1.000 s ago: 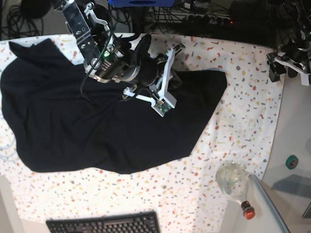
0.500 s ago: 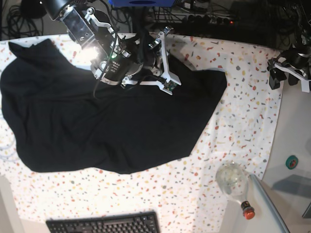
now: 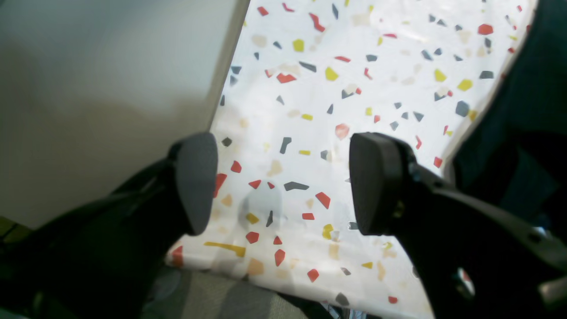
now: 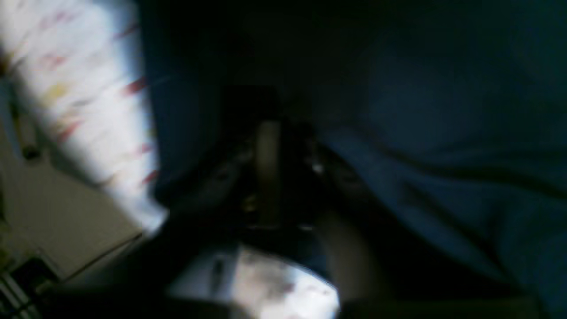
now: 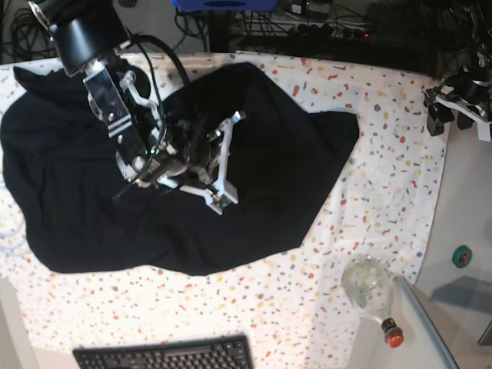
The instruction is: Layout the t-shirt on the table in an organized manner, then fold the t-shirt properly
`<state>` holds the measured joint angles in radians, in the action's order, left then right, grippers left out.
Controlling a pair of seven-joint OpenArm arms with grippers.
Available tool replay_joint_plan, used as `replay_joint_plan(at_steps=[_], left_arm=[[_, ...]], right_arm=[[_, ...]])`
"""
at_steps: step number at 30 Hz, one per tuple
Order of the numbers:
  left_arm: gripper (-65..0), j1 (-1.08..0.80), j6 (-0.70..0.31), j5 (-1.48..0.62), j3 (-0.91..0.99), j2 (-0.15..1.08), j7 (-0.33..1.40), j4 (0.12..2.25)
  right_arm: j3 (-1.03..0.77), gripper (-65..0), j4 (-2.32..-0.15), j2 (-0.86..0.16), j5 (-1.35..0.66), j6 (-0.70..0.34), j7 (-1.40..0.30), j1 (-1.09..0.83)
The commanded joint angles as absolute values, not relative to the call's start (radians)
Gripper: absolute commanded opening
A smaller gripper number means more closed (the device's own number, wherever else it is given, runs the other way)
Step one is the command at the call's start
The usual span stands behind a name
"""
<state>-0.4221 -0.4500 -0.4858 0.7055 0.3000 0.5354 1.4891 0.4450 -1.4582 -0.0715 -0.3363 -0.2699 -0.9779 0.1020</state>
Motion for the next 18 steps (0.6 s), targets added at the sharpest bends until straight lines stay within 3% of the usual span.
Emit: replay_joint_plan(at_steps=[1, 4, 8, 10, 16, 18], left_arm=[[-20.4, -0.429, -0.455, -0.496, 0.713, 0.314, 0.518, 1.509], [-25.0, -0.43, -0.455, -0.496, 0.713, 0.314, 0.519, 1.504], [-43.6, -0.43, -0.455, -0.495, 0.713, 0.314, 0.521, 1.508], [-49.9, -0.43, -0.455, -0.495, 0.713, 0.314, 0.521, 1.508], [-43.8, -0.43, -0.455, -0.495, 0.708, 0.314, 0.522, 1.509], [-41.3, -0.43, -0.455, -0.495, 0.71, 0.314, 0.522, 1.509]], right_arm=[[0.447, -65.0, -1.399, -0.059, -0.343, -0.271, -0.944, 0.154], [0.446, -65.0, -1.182, -0.033, -0.343, -0.271, -0.883, 0.248], [0.447, -65.0, -0.931, -0.013, -0.343, -0.271, -0.803, 0.355], [0.447, -65.0, -0.792, 0.001, -0.343, -0.271, -0.74, 0.418], [0.44, -65.0, -0.381, 0.002, -0.344, -0.268, -0.47, 0.627], [0.438, -65.0, -0.291, 0.002, -0.348, -0.205, -0.38, 0.684]])
